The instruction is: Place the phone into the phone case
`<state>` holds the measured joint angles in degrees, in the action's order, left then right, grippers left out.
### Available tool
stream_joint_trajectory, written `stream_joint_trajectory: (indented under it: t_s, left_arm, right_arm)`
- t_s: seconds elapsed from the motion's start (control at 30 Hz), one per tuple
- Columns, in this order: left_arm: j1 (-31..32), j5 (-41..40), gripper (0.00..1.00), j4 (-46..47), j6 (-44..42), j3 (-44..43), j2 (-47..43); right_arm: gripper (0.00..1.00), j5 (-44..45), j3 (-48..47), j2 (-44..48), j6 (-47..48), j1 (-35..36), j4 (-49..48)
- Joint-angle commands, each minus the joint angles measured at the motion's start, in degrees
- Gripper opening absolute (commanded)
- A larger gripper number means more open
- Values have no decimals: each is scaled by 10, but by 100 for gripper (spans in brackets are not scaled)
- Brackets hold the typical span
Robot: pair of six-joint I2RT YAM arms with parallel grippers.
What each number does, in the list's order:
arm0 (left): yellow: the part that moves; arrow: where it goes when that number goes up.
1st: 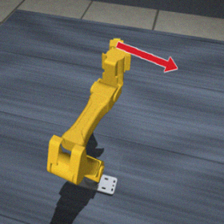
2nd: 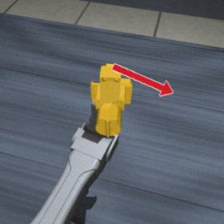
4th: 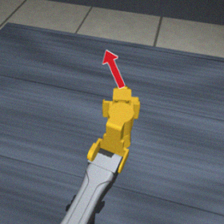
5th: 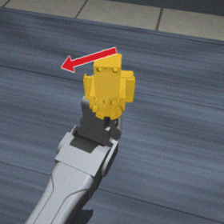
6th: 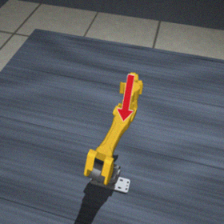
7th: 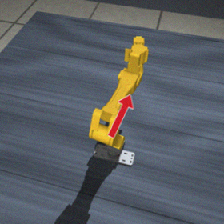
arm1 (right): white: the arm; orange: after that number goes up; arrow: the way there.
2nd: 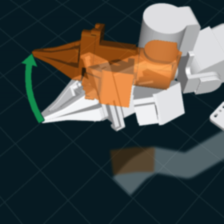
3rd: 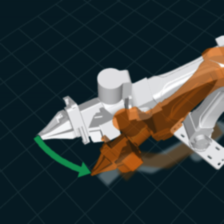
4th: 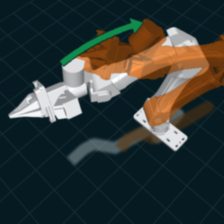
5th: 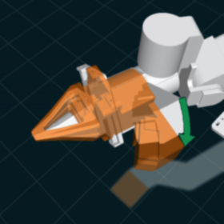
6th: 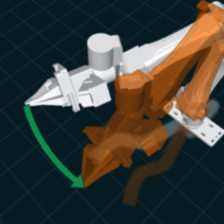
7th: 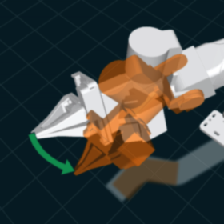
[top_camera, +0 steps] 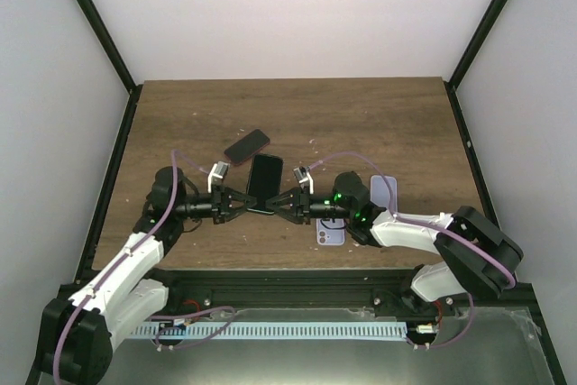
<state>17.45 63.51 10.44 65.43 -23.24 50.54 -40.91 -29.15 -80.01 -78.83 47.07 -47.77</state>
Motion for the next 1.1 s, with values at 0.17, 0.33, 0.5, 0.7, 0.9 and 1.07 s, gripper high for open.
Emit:
stream_joint_trajectory:
  t_s: [0.17, 0.33, 0.5, 0.7, 0.9, 1.07]
  left_arm:
    - [0, 21, 31, -17, -17, -30, -21]
    - [1, 8, 46, -90, -53, -45, -26]
    - [0, 4, 40, -83, -36, -34, -30]
    - [0, -1, 23, -84, -25, -30, -33]
    - [0, -12, 2, -104, -38, -28, -28]
    - [1, -18, 14, -145, -67, -44, -19]
  right_arm:
    - [11, 22, -18, 3, 9, 1, -5]
    - [10, 32, -4, 16, 10, 0, -4]
    - [10, 43, -1, 31, 14, -2, 7]
    - [10, 56, 0, 38, 17, -6, 19]
    - [10, 56, 6, 39, 19, -7, 20]
    - [10, 59, 3, 49, 34, -6, 46]
